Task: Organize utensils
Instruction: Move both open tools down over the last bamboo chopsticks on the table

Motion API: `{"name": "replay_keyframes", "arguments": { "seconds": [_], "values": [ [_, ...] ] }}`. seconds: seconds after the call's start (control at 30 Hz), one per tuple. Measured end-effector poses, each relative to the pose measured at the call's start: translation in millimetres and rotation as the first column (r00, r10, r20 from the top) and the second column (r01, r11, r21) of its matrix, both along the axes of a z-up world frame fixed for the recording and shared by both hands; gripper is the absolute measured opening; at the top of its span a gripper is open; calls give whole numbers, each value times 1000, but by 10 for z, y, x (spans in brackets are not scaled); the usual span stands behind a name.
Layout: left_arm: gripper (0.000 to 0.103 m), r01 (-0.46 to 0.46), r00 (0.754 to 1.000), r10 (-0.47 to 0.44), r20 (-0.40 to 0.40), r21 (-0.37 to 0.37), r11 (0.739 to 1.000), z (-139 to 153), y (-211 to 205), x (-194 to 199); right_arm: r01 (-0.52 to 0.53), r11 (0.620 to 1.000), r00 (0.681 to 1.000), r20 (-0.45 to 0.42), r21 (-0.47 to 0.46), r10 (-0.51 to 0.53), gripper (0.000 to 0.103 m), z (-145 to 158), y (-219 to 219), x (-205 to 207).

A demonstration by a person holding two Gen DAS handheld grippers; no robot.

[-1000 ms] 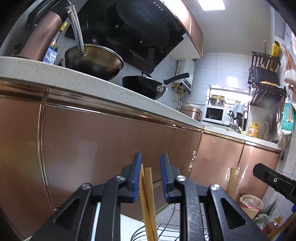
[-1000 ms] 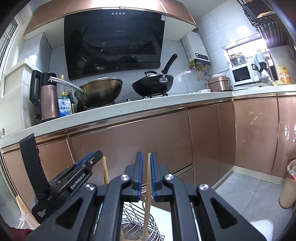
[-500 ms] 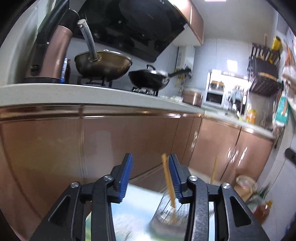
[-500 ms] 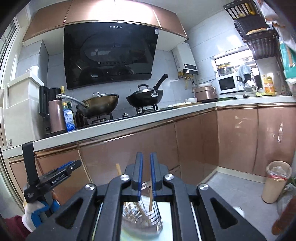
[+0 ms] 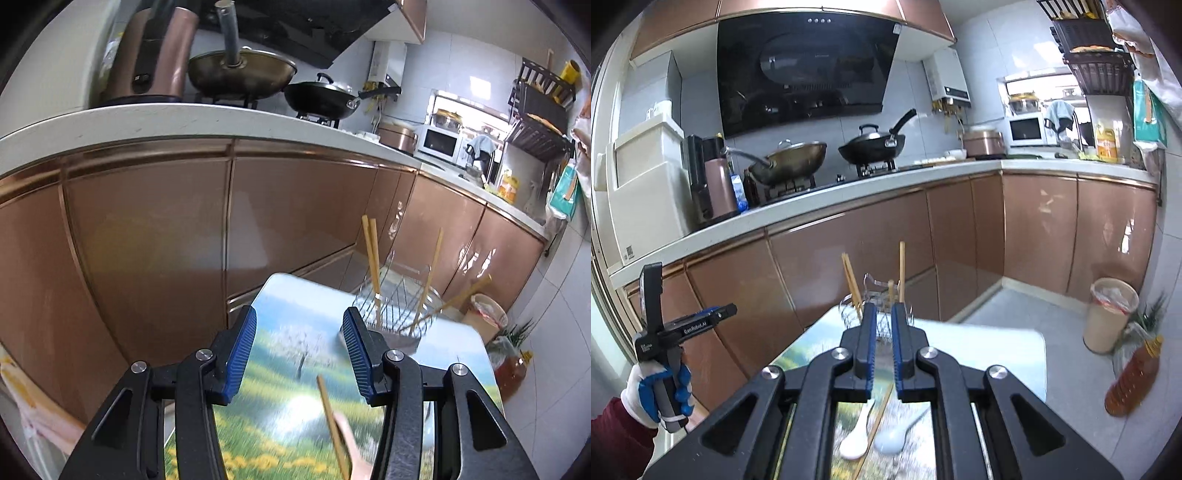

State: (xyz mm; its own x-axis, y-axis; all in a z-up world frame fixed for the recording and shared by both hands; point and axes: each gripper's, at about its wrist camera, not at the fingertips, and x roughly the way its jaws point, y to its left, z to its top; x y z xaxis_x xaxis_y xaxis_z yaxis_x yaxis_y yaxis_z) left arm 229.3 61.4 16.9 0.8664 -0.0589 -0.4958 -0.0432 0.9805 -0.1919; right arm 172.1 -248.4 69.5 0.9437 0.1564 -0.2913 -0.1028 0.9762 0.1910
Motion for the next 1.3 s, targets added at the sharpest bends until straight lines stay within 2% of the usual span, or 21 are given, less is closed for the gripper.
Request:
{"name": "replay_keyframes", "arguments": {
  "seconds": [0.13,0.3,0.5,0.6,0.8,0.87,1.07,1.3],
  "values": [
    [47,24,998,-24,-61,2,1000,-90,37,-105,-18,1000,998,-57,-1,18,8,-120,72,-110],
    [47,83,976,-89,-197,-37,996,-420,-15,85,-55,998,981,-186,21,57,8,-482,150,115],
    [47,118,895,-152,-418,-107,987,-1124,-205,611,-89,995,928,-361,39,97,8,-1093,235,704],
    [47,137,857,-173,-485,-109,985,-1350,-327,849,-102,994,897,-429,38,109,8,-1387,275,992],
    [47,190,795,-191,-575,-62,980,-1633,-591,1230,-135,991,834,-538,21,125,8,-1819,368,1529],
    [47,196,782,-187,-594,-50,979,-1707,-624,1321,-147,989,817,-561,18,132,8,-1927,420,1642],
    [47,189,751,-175,-637,-46,981,-1852,-637,1419,-169,986,779,-613,4,136,8,-2145,518,1907],
    [46,254,738,-186,-649,13,967,-1878,-765,1402,-186,982,753,-647,-27,124,11,-2263,632,2117]
  ]
}}
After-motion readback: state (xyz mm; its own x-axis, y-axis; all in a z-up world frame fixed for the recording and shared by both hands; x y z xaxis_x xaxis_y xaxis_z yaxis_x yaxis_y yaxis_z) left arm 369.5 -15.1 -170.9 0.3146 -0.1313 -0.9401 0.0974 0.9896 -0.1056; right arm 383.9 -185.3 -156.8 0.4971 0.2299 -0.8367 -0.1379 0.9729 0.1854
